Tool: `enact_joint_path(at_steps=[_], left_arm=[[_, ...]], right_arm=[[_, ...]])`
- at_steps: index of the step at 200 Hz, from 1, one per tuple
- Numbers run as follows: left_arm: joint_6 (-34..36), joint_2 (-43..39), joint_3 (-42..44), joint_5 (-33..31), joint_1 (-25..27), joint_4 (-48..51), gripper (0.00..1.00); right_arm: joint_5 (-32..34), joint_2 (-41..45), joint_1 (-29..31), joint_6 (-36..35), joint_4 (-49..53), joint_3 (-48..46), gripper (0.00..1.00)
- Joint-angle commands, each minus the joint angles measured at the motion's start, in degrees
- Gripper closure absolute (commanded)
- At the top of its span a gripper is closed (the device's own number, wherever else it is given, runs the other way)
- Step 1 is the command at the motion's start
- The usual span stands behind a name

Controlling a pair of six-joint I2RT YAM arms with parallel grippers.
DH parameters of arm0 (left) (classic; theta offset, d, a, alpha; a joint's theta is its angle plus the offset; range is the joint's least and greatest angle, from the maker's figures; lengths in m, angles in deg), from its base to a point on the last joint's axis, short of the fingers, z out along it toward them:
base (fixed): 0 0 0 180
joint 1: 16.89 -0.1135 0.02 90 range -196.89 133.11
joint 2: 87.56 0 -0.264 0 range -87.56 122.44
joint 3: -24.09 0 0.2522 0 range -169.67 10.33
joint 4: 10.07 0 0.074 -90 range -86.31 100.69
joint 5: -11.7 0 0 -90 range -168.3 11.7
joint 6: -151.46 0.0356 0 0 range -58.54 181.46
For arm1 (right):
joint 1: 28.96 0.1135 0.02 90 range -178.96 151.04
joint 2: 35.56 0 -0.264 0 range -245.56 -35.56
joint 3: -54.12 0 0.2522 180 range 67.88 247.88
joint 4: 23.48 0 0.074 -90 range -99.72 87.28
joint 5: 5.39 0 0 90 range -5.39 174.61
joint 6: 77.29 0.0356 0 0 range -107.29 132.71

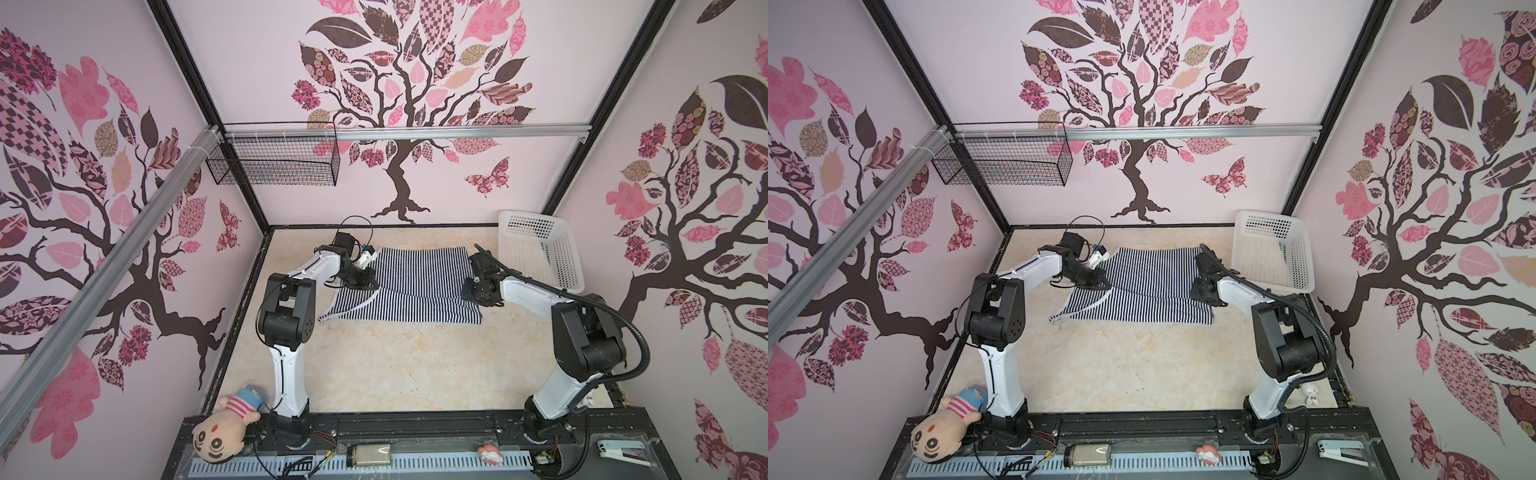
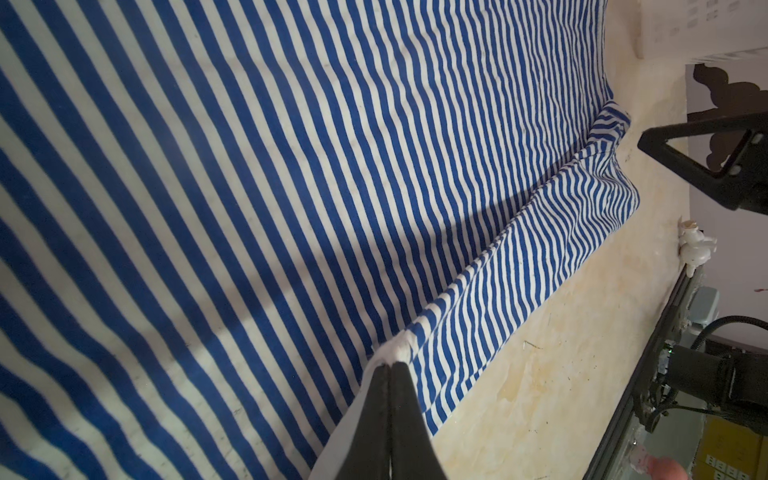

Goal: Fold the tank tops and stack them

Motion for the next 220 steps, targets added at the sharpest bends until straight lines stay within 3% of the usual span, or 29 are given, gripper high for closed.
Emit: enact_joint_path(at_steps=[1,40,116,184,220], left_arm=[[0.47,1.1,-0.01,-0.33,0.01,-0.08,1.0],[0.25,1.05,0.25,-0.85,-0.12,-0.44,1.0],[-0.23,1.56,0.51,-1.39,-0.34,-0.95,1.0],[-0.36,1.76,0.53,-1.74,-0.4,-0.93,1.0],[-0.45,1.74,0.79,-2.06,-0.56,-1.09,1.0]], right_arm=[[3.76,-3.17,0.18,-1.03,1.81,3.75,0.56],[6.28,-7.28,-0.07,-1.91,3.99,7.7,0.58],[5.37,-7.52,-1.31,-2.57,2.97,7.1,0.59],[-0.67,-8.61,-3.15,-1.52,1.44,5.99,0.76],[-0.17,-6.17,-3.15,-1.17,1.44,5.66,0.95]])
